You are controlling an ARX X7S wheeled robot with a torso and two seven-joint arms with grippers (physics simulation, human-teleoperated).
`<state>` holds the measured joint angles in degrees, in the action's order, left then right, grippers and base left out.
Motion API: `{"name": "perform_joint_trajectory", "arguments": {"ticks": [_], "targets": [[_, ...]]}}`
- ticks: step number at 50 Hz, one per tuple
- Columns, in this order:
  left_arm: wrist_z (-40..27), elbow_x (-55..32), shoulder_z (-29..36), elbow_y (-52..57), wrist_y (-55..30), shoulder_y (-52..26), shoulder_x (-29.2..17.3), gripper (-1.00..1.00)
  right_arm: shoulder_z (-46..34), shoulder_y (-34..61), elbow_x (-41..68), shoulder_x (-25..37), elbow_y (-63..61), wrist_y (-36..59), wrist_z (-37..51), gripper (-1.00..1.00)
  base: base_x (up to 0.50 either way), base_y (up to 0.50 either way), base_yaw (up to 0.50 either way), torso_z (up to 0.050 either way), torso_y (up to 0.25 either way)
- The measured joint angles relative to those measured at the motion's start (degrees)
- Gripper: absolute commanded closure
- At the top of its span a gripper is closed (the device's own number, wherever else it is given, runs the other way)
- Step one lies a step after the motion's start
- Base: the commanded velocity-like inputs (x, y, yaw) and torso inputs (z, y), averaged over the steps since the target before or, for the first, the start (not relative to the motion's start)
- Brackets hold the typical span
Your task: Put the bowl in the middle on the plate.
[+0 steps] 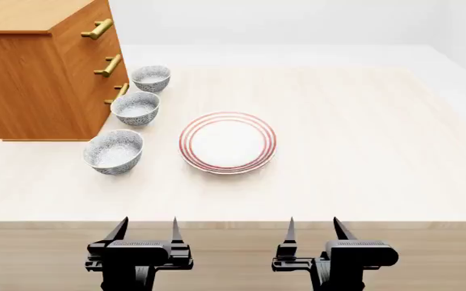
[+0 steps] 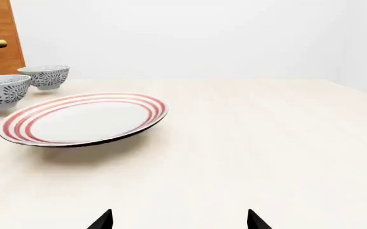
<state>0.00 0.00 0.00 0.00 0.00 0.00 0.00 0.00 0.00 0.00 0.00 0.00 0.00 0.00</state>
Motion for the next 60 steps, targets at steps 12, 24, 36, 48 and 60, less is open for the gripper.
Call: {"name": "perform_joint_trajectory", "arguments": {"ticks": [12,24,36,48,60], "targets": [[-2.02,0.04,1.96,-0.62,1.05,0.03,-1.46,-1.00,-2.23,0.49,1.58,1.31,0.78,0.58,0.81,-1.00,0.00,0.00,0.00,0.000,0.000],[-3.37,-1.18,3.32,9.73,-10.85,-2.60,-3.44,-1.00,-2.65,4.10,4.87,3.61,-11.34,16.43,2.40,-1.00,0.00,0.00,0.00,0.000,0.000],[-4.36,-2.81,4.10,22.45,-26.75,-9.65,-4.75,-1.00,-1.91,11.19,7.88,6.26,-25.61,33.22,3.98,-1.00,0.39,0.00,0.00,0.000,0.000],[-5.49,-3.86,4.84,24.91,-30.45,-11.56,-5.44,-1.00,-1.94,12.57,9.14,7.29,-28.81,36.93,4.72,-1.00,0.50,0.00,0.00,0.000,0.000],[-6.37,-4.65,5.44,24.84,-30.60,-11.68,-6.14,-1.00,-2.18,12.78,10.04,7.77,-28.83,37.20,5.11,-1.00,0.50,0.00,0.00,0.000,0.000]]}}
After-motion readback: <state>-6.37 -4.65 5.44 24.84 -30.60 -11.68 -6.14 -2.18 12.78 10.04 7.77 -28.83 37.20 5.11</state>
